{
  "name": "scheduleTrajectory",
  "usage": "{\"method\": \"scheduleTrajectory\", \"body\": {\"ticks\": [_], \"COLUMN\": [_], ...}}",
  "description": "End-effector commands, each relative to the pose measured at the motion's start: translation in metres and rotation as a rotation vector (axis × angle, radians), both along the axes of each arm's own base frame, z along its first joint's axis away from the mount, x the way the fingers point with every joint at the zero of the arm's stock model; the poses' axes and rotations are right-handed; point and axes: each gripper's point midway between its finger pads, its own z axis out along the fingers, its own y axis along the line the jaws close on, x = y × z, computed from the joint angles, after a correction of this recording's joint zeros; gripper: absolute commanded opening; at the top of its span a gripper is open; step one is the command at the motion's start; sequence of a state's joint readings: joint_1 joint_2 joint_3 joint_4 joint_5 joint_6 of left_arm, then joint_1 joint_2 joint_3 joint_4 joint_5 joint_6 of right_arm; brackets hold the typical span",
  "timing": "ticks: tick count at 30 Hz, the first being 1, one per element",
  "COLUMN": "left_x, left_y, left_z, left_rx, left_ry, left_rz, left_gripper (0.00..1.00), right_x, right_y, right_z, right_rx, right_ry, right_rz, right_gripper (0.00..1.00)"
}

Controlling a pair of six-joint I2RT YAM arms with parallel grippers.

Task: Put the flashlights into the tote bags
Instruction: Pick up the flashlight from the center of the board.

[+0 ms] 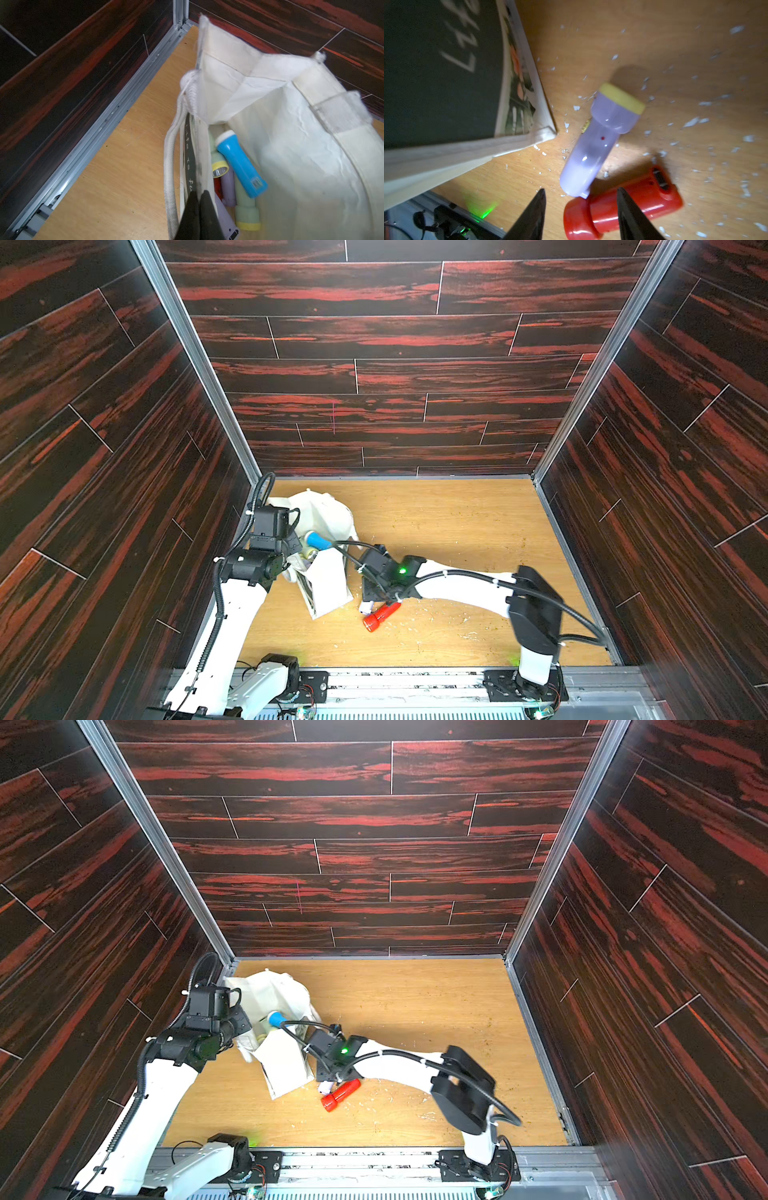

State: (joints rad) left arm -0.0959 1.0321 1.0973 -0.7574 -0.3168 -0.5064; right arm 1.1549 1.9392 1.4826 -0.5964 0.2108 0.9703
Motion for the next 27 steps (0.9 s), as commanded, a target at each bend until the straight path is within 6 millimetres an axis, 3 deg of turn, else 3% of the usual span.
{"method": "scheduleTrajectory", "body": {"ticks": [1, 27], "left_x": [-0.006, -0.003], "left_y": [0.012, 0.007], "left_z": [0.008, 0.005], "left_rx": [0.022, -0.004], "left_ry": [-0.032, -0.032], "left_rz": [0.057, 0.035], "left_gripper": [0.0, 0.0], "right_x": [-0.007, -0.001], "right_y": [-0.005, -0.002], "right_z": [-0.019, -0.067], "right_rx": [-0.086, -0.2], "right_ry": [0.051, 0.113], "right_rz": [-0.015, -0.013], "right_gripper": [0.57, 0.57]}}
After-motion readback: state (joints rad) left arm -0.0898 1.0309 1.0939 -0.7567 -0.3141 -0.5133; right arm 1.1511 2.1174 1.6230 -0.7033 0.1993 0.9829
